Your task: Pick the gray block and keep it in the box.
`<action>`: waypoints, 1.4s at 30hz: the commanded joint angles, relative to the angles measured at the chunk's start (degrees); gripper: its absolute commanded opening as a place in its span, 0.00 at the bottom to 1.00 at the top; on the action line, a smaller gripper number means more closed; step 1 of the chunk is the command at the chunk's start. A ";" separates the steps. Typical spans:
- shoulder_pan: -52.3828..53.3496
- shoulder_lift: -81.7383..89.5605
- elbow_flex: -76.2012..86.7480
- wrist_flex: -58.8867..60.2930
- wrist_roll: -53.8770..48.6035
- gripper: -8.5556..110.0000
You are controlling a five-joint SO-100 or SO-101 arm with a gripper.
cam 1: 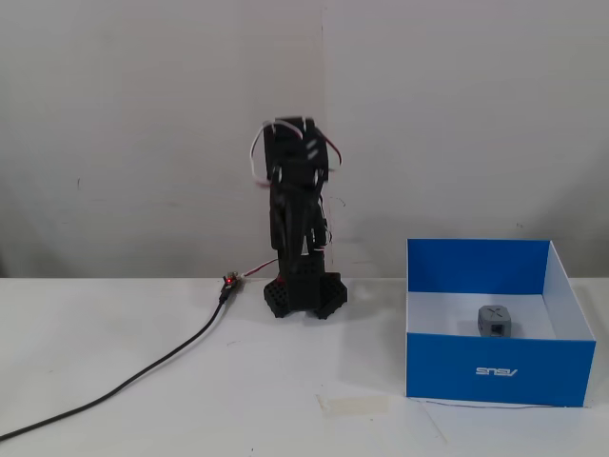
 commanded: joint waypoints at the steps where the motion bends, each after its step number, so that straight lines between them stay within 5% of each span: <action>1: 3.43 3.60 6.06 -5.89 2.81 0.07; 17: 7.21 35.07 33.05 -5.36 7.73 0.07; 42: 8.70 35.77 44.74 -5.45 6.94 0.08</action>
